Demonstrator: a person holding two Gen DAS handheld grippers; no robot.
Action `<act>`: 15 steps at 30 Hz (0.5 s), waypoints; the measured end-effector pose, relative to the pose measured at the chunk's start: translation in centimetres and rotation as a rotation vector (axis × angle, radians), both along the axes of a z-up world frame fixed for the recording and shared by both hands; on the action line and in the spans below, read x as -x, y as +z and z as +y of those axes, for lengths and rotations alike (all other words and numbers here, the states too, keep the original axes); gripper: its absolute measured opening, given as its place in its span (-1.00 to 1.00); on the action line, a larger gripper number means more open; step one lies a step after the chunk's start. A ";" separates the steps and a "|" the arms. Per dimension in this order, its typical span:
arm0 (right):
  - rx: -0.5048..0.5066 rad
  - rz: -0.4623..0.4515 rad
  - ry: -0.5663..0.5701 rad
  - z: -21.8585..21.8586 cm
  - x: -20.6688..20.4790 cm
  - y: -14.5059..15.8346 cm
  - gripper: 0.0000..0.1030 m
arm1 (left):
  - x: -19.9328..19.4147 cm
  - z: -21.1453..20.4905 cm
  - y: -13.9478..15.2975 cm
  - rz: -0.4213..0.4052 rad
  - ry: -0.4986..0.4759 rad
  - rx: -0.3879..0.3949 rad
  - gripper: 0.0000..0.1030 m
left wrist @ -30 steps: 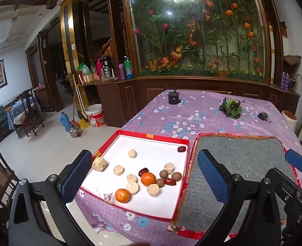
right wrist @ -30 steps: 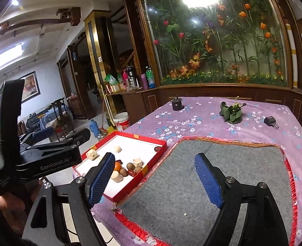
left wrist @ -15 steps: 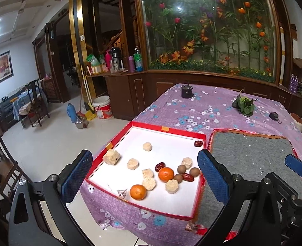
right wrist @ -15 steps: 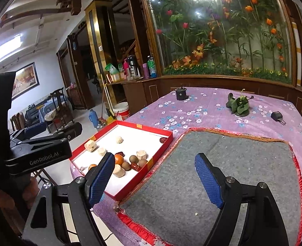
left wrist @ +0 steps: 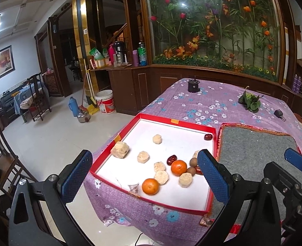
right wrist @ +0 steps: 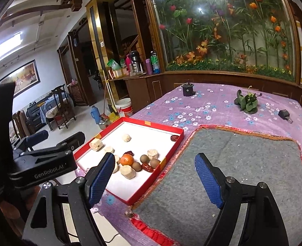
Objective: Organize fruits
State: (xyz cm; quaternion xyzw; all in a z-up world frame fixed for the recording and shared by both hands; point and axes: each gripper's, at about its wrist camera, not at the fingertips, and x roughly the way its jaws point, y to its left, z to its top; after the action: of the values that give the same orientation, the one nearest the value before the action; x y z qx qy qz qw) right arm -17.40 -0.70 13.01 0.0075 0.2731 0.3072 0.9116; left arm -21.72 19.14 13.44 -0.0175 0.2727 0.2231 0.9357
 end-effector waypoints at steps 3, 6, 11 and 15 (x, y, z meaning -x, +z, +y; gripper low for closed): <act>0.003 0.003 0.009 0.4 0.2 -0.1 0.59 | 0.2 0.4 -0.1 0.004 0.013 -0.008 1.00; 0.008 0.002 0.017 0.6 0.4 -0.2 0.59 | 0.4 0.8 -0.2 0.005 0.026 -0.004 1.00; 0.014 -0.003 0.022 0.8 0.7 -0.2 0.59 | 0.9 1.3 -0.2 0.006 0.040 -0.001 1.00; 0.009 -0.001 0.021 0.9 0.8 -0.3 0.59 | 1.2 1.6 0.0 0.001 0.050 -0.001 1.00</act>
State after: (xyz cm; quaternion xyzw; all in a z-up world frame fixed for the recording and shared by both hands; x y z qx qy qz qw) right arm -18.20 0.17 12.74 0.0004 0.2739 0.3154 0.9085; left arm -22.93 20.74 13.43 -0.0238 0.2724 0.2463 0.9298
